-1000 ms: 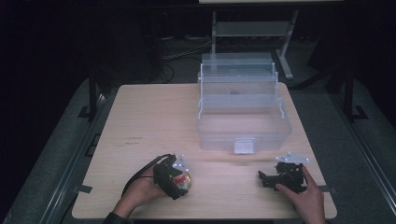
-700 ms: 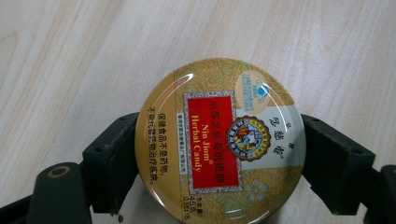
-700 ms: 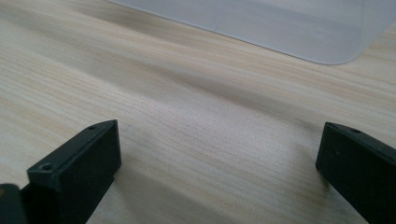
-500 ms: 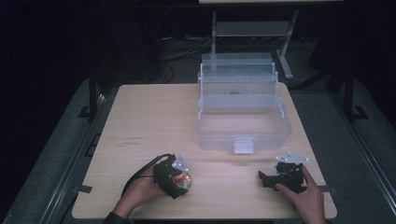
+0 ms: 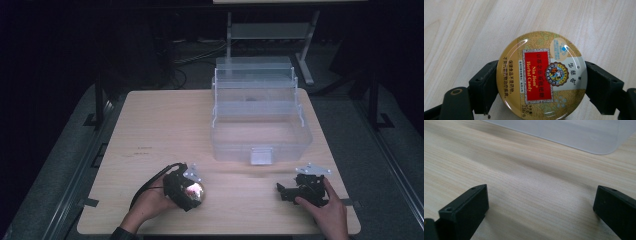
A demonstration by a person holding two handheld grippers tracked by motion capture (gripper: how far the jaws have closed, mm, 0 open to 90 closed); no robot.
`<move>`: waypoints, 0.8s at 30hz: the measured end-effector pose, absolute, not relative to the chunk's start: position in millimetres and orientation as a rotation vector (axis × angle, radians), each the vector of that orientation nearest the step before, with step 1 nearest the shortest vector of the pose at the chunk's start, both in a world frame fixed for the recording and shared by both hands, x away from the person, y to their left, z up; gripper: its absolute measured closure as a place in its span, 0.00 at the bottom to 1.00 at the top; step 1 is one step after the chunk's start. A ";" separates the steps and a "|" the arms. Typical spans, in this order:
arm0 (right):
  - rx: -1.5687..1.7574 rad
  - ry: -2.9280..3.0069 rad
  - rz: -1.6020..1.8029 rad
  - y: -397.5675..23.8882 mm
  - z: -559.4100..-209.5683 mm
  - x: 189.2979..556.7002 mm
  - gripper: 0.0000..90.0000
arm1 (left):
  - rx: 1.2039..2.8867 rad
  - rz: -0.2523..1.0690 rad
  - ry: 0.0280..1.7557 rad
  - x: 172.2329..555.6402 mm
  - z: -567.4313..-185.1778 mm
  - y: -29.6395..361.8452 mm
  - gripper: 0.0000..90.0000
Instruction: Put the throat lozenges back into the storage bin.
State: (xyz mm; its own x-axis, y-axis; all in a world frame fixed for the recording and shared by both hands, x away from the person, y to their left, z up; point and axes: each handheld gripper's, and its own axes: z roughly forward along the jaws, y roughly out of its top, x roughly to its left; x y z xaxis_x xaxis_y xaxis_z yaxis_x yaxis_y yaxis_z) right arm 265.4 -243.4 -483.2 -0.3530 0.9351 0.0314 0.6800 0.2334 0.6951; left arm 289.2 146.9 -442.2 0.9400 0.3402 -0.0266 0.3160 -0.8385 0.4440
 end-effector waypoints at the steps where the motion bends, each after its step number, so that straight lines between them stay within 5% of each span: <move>1: 1.486 2.120 0.885 -243.4 -483.2 265.4 0.00 | 2.640 0.074 0.470 289.1 -441.8 146.8 0.22; 24: 1.486 2.120 0.885 -243.4 -483.2 265.4 0.00 | 2.620 0.092 0.451 296.7 -420.3 142.9 0.22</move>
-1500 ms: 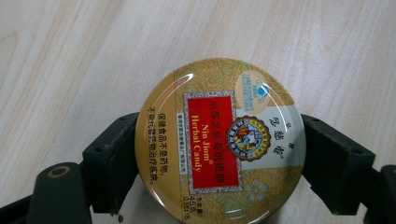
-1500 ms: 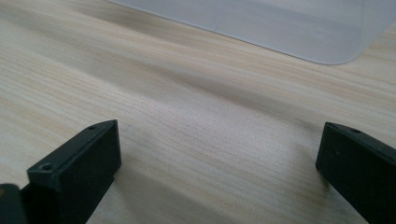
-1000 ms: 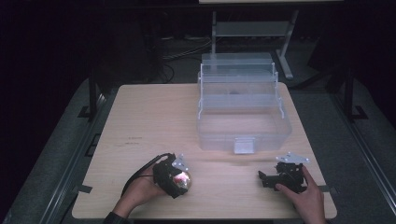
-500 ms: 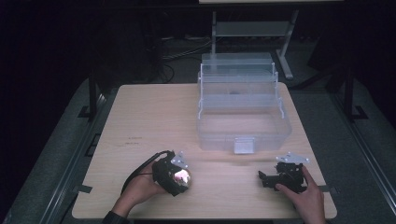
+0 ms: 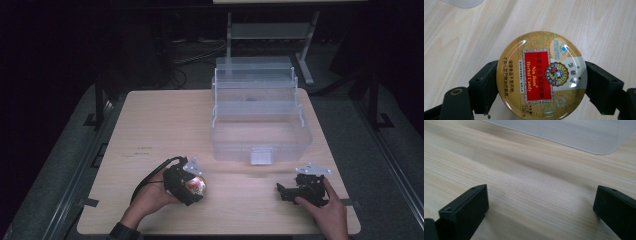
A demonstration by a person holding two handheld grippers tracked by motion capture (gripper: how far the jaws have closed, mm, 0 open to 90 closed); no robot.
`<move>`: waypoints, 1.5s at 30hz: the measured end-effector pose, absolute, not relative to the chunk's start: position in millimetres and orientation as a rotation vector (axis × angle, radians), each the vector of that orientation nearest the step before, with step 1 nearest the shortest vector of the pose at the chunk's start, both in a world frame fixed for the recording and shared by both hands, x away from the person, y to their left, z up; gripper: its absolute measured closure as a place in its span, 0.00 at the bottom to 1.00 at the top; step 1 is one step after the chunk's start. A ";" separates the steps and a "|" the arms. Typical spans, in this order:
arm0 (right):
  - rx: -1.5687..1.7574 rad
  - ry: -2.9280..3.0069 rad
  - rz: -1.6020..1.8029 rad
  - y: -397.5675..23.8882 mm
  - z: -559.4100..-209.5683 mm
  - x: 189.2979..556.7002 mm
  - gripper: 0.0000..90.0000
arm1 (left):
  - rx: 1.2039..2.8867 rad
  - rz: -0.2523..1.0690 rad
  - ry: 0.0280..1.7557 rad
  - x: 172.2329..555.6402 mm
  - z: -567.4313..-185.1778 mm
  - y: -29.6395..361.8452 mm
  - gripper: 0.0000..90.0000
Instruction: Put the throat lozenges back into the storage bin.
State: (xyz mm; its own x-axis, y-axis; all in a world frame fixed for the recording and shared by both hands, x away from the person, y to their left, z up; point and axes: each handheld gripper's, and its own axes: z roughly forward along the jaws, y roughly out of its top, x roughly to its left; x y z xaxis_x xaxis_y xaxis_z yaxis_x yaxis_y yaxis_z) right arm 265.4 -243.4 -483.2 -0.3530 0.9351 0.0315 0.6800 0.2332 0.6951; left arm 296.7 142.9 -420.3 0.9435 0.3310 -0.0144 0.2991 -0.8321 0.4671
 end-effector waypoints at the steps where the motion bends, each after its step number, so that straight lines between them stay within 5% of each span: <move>1: 1.486 2.121 0.885 -243.4 -483.2 265.4 0.00 | 2.622 0.092 0.452 297.0 -419.3 142.1 0.22; 45: 1.487 2.120 0.885 -243.4 -483.2 265.4 0.00 | 2.605 0.125 0.395 322.1 -385.7 118.8 0.22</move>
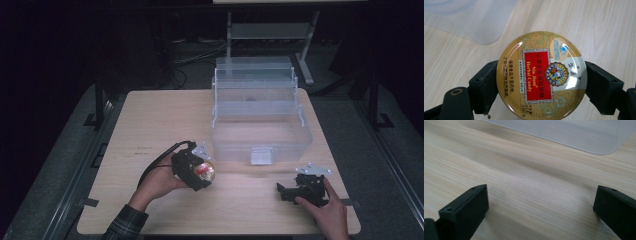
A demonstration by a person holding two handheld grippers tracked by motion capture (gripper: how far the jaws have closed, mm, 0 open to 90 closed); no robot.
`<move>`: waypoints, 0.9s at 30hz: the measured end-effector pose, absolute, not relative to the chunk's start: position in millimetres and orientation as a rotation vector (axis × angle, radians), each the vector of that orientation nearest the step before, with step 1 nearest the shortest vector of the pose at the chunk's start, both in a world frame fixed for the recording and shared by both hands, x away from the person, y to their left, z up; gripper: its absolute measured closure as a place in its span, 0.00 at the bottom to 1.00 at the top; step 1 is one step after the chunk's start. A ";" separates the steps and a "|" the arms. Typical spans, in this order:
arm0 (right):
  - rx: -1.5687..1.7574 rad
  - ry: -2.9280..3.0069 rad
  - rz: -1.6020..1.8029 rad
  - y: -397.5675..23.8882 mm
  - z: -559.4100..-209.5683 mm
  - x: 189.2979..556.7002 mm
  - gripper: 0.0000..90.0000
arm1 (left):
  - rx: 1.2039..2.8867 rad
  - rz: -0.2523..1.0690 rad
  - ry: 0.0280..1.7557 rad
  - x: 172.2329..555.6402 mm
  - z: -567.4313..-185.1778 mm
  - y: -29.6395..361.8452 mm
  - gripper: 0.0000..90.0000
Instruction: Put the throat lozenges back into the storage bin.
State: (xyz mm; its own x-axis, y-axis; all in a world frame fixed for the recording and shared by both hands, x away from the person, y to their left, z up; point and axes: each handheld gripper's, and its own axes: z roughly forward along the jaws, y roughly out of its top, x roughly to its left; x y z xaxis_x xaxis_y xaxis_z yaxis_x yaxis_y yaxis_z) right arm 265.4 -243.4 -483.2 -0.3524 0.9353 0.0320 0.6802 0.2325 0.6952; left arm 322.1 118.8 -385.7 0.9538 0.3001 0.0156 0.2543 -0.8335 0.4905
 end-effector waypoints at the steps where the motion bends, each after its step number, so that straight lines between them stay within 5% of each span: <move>1: 1.487 2.119 0.885 -243.4 -483.2 265.4 0.00 | 2.603 0.129 0.391 322.8 -385.1 118.5 0.22; 27: 1.485 2.120 0.886 -243.5 -483.1 265.2 0.00 | 2.578 0.140 0.372 338.7 -362.5 106.6 0.22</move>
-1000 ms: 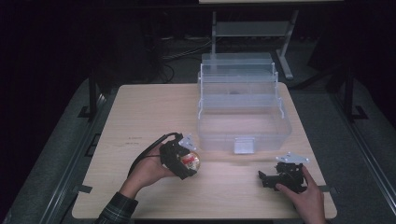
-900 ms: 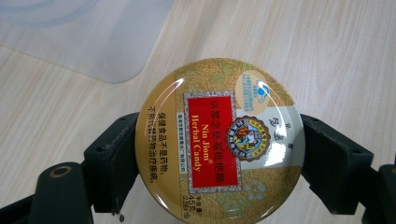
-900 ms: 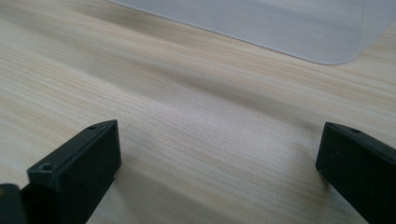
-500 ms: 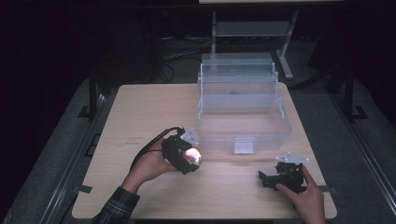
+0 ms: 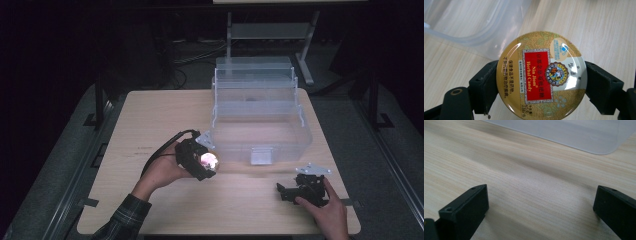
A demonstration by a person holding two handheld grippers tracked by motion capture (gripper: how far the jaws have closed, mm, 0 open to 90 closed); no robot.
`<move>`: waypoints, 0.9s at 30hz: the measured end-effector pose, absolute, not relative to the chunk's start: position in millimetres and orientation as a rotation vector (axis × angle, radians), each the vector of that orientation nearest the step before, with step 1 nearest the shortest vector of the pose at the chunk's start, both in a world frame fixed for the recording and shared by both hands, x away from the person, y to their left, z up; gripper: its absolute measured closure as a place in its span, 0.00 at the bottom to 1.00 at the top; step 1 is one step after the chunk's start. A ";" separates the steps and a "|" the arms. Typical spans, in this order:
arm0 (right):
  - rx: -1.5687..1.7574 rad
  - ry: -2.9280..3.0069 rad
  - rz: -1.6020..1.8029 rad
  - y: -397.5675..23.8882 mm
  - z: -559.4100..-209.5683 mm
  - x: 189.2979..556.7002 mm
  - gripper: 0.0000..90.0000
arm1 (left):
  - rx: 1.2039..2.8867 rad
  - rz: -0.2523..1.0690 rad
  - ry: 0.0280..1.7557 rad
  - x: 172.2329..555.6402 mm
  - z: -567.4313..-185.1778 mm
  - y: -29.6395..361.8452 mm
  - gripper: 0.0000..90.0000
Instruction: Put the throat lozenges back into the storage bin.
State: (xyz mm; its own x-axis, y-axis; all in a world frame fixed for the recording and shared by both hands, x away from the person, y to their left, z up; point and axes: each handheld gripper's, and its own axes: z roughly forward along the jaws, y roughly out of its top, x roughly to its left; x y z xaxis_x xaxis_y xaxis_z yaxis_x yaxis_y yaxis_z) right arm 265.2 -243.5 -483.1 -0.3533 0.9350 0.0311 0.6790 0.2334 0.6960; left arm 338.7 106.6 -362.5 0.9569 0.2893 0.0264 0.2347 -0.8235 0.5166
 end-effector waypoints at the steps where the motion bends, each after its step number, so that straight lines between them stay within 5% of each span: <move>1: 1.485 2.120 0.885 -243.5 -483.0 265.2 0.00 | 2.584 0.135 0.367 339.5 -361.4 106.2 0.22; 27: 1.484 2.122 0.885 -243.6 -483.1 265.3 0.00 | 2.565 0.141 0.366 362.6 -342.3 89.6 0.22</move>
